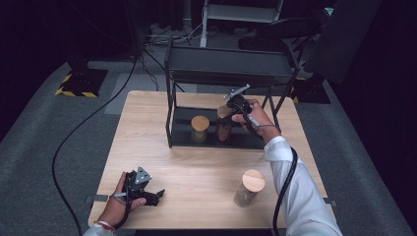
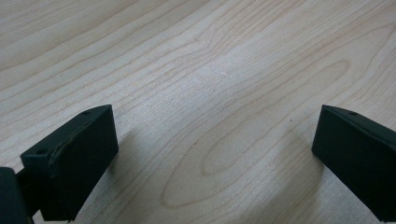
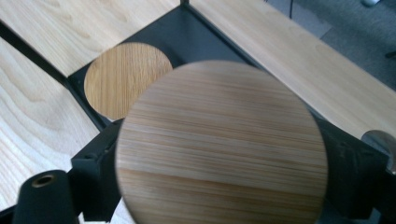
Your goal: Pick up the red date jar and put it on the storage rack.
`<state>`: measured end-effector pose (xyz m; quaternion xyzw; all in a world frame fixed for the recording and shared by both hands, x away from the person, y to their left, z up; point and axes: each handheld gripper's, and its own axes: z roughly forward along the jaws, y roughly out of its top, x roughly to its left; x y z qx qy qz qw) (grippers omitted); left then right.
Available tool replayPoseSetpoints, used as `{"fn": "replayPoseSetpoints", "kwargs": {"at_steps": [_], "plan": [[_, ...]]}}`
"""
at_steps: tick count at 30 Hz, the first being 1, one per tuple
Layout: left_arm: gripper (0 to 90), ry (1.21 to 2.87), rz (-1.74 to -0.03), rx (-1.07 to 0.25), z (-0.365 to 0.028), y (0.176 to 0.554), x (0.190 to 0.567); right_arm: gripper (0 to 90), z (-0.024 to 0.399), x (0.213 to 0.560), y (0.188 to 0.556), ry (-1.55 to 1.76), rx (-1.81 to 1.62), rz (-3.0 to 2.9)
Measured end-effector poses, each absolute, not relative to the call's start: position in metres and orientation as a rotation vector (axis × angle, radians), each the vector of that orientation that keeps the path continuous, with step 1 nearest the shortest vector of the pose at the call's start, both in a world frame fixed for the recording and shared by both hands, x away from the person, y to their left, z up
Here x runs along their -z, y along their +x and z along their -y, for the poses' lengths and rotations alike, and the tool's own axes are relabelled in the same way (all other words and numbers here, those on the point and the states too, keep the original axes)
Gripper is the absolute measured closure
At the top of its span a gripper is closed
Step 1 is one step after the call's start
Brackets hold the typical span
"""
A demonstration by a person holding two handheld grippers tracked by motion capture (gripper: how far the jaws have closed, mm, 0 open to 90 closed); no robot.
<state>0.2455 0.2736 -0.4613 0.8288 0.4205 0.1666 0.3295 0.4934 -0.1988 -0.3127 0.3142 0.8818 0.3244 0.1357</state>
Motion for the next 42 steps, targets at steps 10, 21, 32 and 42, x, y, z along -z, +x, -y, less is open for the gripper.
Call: {"fn": "replayPoseSetpoints", "kwargs": {"at_steps": [10,21,32,42], "plan": [[0.0,2.168,-1.101,-0.437,-0.273,0.245,0.461,5.1,0.202,0.316,0.478,0.859,-0.967,-2.514],[0.0,2.168,-1.101,-0.436,-0.274,0.245,0.461,3.6,0.205,0.325,0.457,0.780,-0.982,-2.462],[0.0,2.168,-1.101,-0.436,-0.274,0.245,0.461,3.0,0.206,0.330,0.443,0.736,-0.950,-2.424],[0.0,2.168,-1.101,-0.436,-0.274,0.245,0.461,3.0,0.212,0.334,0.430,0.698,-0.936,-2.401]]}}
